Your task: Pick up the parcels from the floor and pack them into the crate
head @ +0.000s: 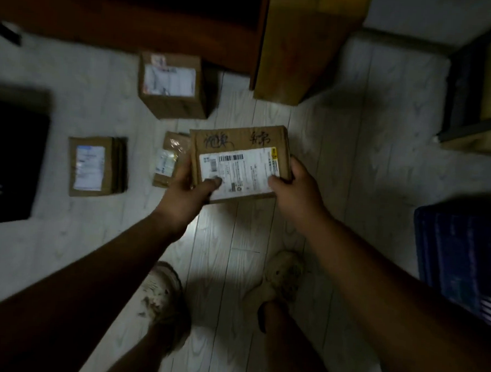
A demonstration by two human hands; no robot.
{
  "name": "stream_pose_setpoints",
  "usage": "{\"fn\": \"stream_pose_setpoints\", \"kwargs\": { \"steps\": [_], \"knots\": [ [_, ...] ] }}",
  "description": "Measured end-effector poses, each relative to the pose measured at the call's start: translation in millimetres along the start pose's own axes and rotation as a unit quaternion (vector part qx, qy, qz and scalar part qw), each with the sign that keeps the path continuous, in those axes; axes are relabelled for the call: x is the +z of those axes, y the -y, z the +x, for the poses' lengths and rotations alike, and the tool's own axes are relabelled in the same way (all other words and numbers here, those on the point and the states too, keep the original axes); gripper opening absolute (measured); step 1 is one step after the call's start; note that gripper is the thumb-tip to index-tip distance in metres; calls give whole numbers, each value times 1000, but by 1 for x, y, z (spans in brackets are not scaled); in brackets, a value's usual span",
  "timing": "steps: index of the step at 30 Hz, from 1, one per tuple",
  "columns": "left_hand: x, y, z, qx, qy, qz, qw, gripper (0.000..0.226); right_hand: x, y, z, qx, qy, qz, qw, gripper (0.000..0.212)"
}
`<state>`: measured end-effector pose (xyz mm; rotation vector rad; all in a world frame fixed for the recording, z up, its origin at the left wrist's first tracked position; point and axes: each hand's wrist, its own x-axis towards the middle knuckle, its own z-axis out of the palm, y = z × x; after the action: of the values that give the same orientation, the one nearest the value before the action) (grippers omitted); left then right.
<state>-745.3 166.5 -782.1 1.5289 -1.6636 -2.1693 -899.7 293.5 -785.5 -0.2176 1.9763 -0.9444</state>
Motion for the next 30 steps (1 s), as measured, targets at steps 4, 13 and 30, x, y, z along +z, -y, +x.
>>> {"fn": "stream_pose_setpoints", "kwargs": {
  "steps": [4, 13, 30],
  "knots": [
    [-41, -103, -90, 52, 29, 17, 998, 54, -11, 104, -109, -64, -30, 36, 997, 31],
    [-119, -291, -282, 249, 111, 39, 961, 65, -17, 281, -333, -202, -117, 133, 963, 38],
    [-176, -347, -524, 445, -14, 0, 895, 60, -20, 369, -541, -423, -74, 176, 886, 39]
  ]
}}
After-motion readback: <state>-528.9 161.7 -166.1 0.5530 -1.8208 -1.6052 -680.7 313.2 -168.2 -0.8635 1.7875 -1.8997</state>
